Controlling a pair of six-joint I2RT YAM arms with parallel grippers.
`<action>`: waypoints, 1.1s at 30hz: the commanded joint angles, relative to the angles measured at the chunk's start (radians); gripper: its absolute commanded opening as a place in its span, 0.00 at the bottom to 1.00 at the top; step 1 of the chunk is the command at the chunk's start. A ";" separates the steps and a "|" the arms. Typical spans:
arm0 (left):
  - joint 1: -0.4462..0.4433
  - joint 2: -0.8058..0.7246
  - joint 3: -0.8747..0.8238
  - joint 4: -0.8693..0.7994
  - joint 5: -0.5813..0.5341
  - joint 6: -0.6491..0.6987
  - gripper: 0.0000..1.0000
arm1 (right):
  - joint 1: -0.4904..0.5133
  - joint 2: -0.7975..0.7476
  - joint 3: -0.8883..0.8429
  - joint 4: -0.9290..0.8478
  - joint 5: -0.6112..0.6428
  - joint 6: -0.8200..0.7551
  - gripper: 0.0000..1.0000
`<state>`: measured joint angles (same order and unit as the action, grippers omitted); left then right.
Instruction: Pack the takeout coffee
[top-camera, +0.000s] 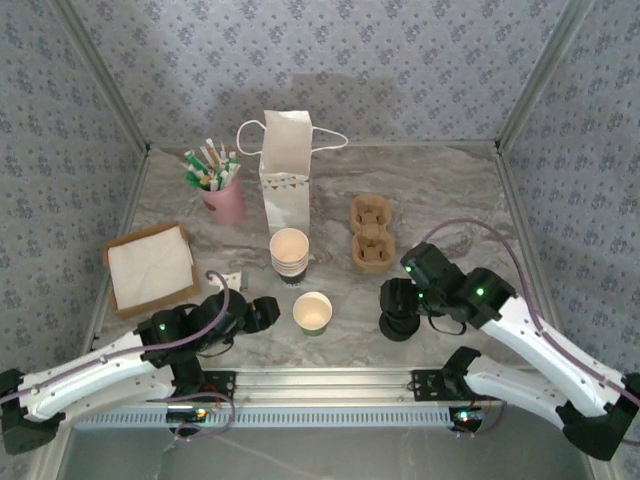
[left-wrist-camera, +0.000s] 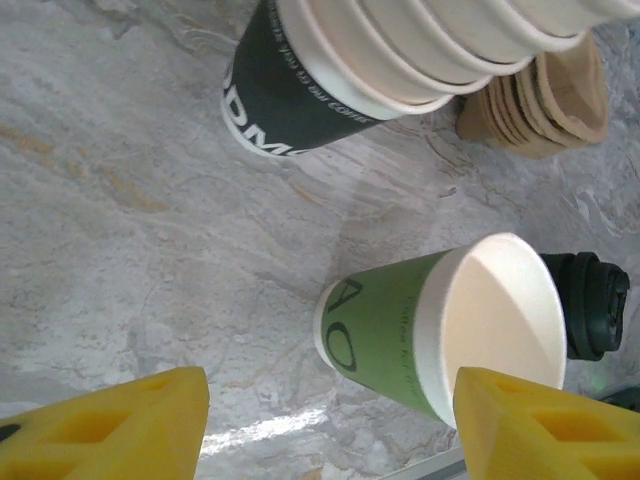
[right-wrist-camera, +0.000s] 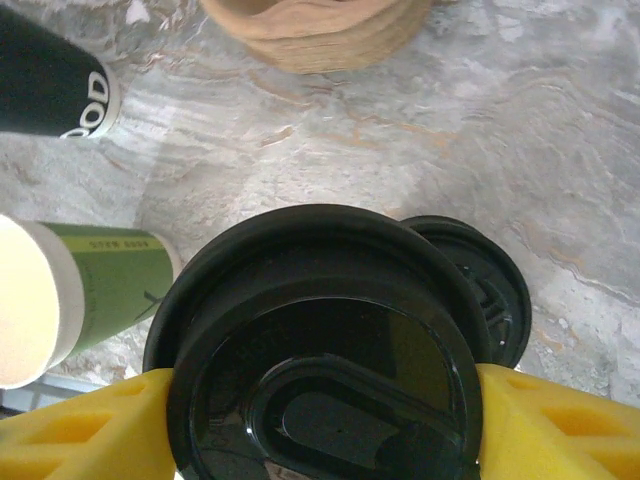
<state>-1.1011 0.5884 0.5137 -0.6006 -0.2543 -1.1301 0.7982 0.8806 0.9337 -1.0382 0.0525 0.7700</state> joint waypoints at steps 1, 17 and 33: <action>0.046 -0.007 -0.040 0.003 0.087 -0.034 0.65 | 0.050 0.067 0.084 -0.032 0.019 -0.055 0.71; 0.185 0.048 -0.139 0.100 0.259 0.013 0.62 | 0.236 0.463 0.402 -0.064 0.018 -0.157 0.71; 0.207 -0.289 -0.063 -0.157 0.228 0.125 0.78 | 0.354 0.814 0.688 -0.163 0.032 -0.221 0.71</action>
<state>-0.9031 0.3489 0.3973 -0.6609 -0.0116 -1.0435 1.1355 1.6539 1.5620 -1.1374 0.0650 0.5743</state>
